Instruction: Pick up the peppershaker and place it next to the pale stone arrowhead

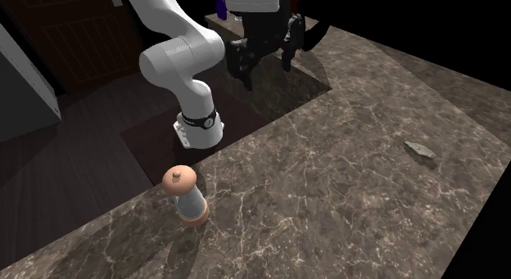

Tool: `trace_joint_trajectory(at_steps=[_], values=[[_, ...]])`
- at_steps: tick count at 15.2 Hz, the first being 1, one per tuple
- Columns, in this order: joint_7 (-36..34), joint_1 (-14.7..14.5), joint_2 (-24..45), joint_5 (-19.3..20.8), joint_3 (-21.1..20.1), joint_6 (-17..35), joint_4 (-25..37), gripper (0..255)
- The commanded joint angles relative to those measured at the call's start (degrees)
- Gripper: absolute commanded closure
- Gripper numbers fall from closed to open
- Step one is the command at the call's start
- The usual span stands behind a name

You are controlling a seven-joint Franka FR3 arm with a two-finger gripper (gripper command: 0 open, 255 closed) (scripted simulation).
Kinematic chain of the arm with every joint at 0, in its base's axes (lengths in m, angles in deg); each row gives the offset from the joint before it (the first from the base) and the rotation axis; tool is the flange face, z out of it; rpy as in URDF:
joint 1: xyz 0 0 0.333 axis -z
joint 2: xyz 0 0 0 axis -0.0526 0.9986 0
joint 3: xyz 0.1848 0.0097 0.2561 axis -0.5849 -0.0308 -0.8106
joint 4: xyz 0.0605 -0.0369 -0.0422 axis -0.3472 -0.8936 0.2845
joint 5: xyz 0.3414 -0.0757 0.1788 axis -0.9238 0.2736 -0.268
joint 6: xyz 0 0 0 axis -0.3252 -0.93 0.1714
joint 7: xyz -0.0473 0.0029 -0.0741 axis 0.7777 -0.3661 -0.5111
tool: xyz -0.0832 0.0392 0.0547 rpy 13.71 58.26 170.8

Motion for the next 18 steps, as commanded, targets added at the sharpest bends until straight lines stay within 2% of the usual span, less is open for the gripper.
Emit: trace_joint_trajectory(at_steps=[1,10,18], values=[[0.00,0.00,0.00,0.00,0.00,0.00,0.00,0],[7.53,6.44,-1.47,9.90,6.75,11.19,-9.24,0],[13.93,12.59,2.28,18.50,14.22,23.56,-13.40,0]])
